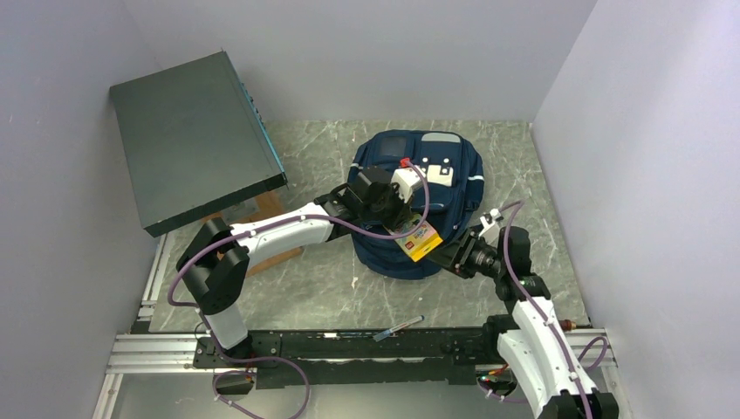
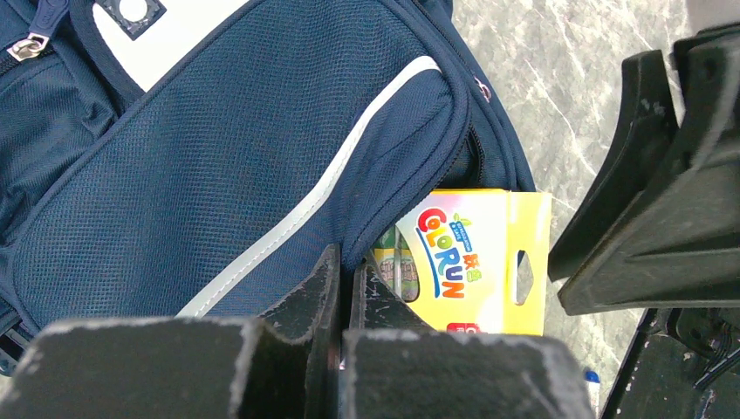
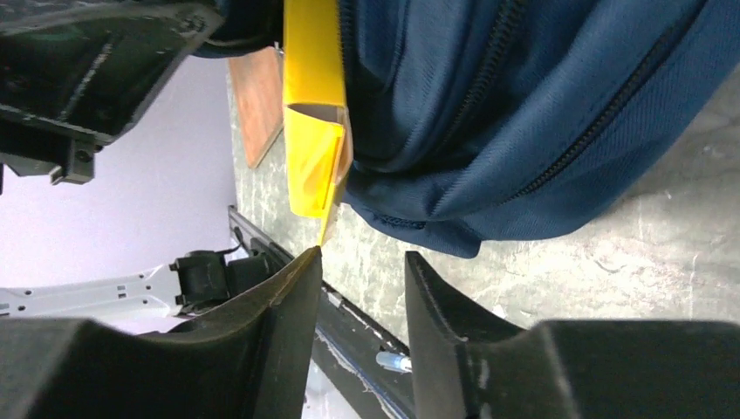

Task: Pack the student bag
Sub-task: Place the stationery in the student bag.

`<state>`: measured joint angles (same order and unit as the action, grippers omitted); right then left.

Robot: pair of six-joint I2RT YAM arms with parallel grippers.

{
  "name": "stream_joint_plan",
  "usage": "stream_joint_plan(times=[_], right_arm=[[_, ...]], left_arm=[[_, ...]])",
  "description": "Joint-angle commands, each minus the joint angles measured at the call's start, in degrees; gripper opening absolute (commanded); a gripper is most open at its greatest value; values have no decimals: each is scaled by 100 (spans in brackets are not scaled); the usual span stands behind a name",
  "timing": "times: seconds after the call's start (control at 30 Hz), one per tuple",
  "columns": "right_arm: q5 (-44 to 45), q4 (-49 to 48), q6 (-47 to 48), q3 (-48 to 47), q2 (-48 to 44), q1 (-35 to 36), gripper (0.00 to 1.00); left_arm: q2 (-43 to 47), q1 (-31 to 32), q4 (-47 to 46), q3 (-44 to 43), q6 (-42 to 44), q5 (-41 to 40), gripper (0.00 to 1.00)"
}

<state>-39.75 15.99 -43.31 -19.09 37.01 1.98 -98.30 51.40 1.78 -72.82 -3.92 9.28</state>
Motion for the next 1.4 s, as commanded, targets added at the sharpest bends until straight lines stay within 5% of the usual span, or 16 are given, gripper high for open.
stream_joint_plan(times=[0.0, 0.33, 0.53, 0.67, 0.77, 1.0, 1.13, 1.37], right_arm=[[-186, -905, -420, 150, 74, 68, 35], [33, -1649, -161, -598, 1289, 79, 5], [391, -1549, -46, -1248, 1725, 70, 2], [466, -1890, -45, -1511, 2376, 66, 8], [704, -1002, 616, -1933, 2580, 88, 14], [1334, 669, 1172, -1576, 933, 201, 44], [654, -380, -418, -329, 37, 665, 46], [1541, -1952, -1776, 520, -125, 1774, 52]], left_arm=[[459, 36, -187, -166, -310, 381, 0], [522, 33, -187, -92, -313, 391, 0], [493, 29, -62, -120, -350, 479, 0], [453, 33, -89, -138, -426, 547, 0], [436, 34, -61, -200, -477, 534, 0], [444, 36, -71, -256, -528, 567, 0], [450, 34, -37, -253, -539, 608, 0], [428, 31, 4, -235, -538, 584, 0]])
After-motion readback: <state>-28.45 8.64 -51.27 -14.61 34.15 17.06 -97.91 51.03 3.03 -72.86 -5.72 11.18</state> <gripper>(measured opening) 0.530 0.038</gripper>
